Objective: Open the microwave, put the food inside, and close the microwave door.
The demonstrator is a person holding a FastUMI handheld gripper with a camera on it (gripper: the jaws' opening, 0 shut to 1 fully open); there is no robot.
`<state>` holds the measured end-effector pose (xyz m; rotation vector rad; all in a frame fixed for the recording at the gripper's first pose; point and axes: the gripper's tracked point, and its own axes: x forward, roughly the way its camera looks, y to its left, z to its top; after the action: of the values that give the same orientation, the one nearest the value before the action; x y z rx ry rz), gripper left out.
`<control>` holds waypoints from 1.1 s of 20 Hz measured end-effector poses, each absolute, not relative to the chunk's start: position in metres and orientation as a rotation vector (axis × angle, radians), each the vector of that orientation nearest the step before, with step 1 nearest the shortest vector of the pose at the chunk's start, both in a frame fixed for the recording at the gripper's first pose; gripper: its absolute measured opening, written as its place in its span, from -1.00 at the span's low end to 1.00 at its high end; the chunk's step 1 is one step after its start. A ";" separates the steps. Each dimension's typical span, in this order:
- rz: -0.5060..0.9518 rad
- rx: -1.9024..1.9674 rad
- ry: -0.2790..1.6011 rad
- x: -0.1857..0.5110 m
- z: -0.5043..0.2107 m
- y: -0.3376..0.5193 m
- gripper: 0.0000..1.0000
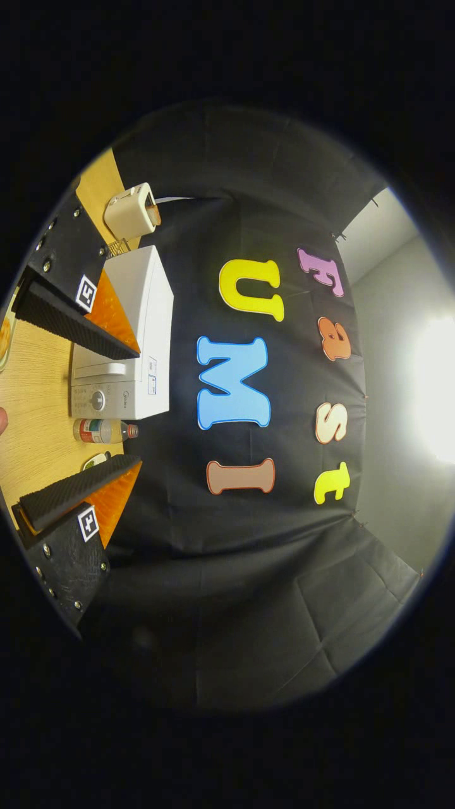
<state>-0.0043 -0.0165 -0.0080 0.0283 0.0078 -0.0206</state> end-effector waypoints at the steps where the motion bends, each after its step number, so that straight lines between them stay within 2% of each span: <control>1: -0.019 0.031 0.009 -0.004 -0.009 -0.015 0.91; 11: 0.011 0.038 0.038 0.007 -0.027 0.004 0.91; 22: 0.094 0.032 0.124 0.083 -0.084 0.035 0.91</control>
<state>0.0834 0.0346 -0.0838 0.0317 0.1241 0.0942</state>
